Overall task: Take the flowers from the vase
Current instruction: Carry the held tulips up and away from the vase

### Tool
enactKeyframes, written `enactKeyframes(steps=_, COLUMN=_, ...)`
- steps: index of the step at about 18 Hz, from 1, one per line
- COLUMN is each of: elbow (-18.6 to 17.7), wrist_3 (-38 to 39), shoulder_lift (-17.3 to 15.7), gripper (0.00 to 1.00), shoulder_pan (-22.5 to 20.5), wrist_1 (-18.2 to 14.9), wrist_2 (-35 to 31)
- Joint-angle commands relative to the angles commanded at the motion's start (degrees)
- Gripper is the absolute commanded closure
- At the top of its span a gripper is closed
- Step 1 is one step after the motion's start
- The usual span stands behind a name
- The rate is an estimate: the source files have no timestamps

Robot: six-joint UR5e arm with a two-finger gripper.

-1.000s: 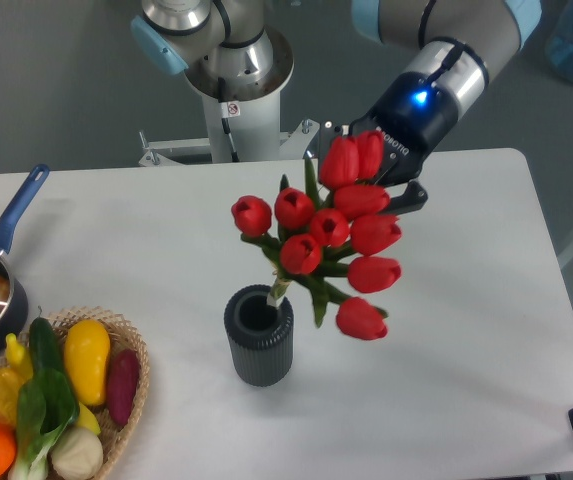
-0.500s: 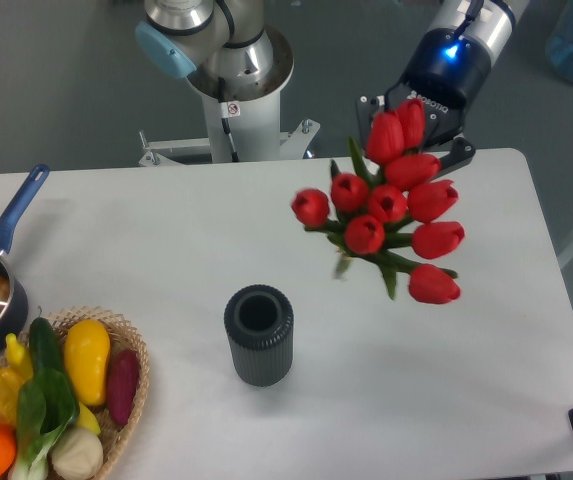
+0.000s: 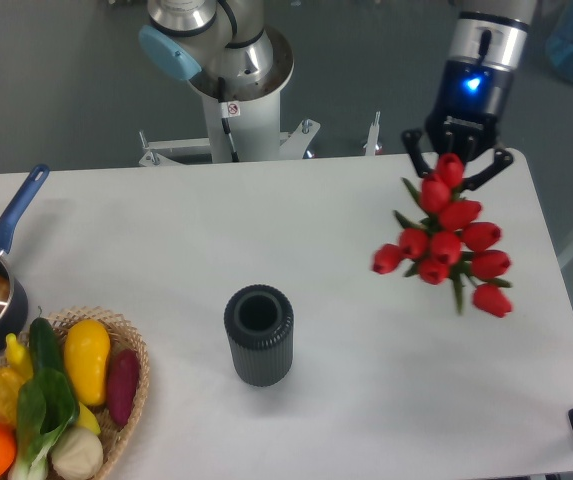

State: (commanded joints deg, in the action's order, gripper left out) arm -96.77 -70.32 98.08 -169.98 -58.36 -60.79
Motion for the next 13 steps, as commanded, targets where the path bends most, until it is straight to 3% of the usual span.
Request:
enactKeyframes(steps=4, elbow=-0.3, wrist_3=-0.3, shoulder_lift=2.0, gripper=1.0, shoulder_pan=2.4, wrist_1=-0.9, wrist_2=-13.8)
enactKeyframes(steps=7, elbow=0.6, wrist_3=-0.6, shoulder_lift=3.0, gripper=1.0, shoulder_pan=1.9, wrist_1=-4.1, wrist_2=-16.6)
enactKeyframes(steps=9, elbow=3.0, wrist_3=-0.6, shoulder_lift=4.7, gripper=1.0, shoulder_pan=1.3, wrist_1=-6.8, wrist_2=-20.1)
enactKeyframes(steps=13, elbow=11.1, wrist_3=-3.2, shoulder_lift=8.2, gripper=1.0, shoulder_pan=3.0, wrist_1=-14.7, wrist_2=-26.8)
